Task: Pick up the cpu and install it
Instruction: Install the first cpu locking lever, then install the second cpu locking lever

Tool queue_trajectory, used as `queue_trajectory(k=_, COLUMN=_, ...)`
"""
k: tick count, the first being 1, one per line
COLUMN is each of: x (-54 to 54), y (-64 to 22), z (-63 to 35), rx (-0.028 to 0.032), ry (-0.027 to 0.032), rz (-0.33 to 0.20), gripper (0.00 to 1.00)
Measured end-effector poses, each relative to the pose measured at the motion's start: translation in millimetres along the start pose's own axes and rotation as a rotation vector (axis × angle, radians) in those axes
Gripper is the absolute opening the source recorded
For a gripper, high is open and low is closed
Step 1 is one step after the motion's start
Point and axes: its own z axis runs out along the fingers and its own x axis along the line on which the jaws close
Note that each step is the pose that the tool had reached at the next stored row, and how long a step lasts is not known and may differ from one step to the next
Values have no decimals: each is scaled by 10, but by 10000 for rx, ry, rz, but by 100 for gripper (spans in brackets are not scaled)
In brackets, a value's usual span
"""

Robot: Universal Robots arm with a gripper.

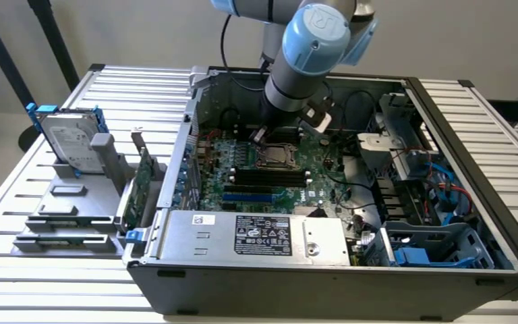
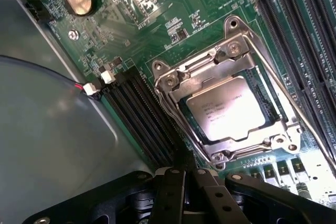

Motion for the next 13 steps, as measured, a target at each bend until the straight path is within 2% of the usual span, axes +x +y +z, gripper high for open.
queue_trajectory(k=4, x=12, y=-35, z=17, rx=41, ry=35, rz=-41, gripper=11)
queue_trajectory(k=13, x=18, y=-50, z=25, rx=58, ry=17, rz=-94, gripper=11)
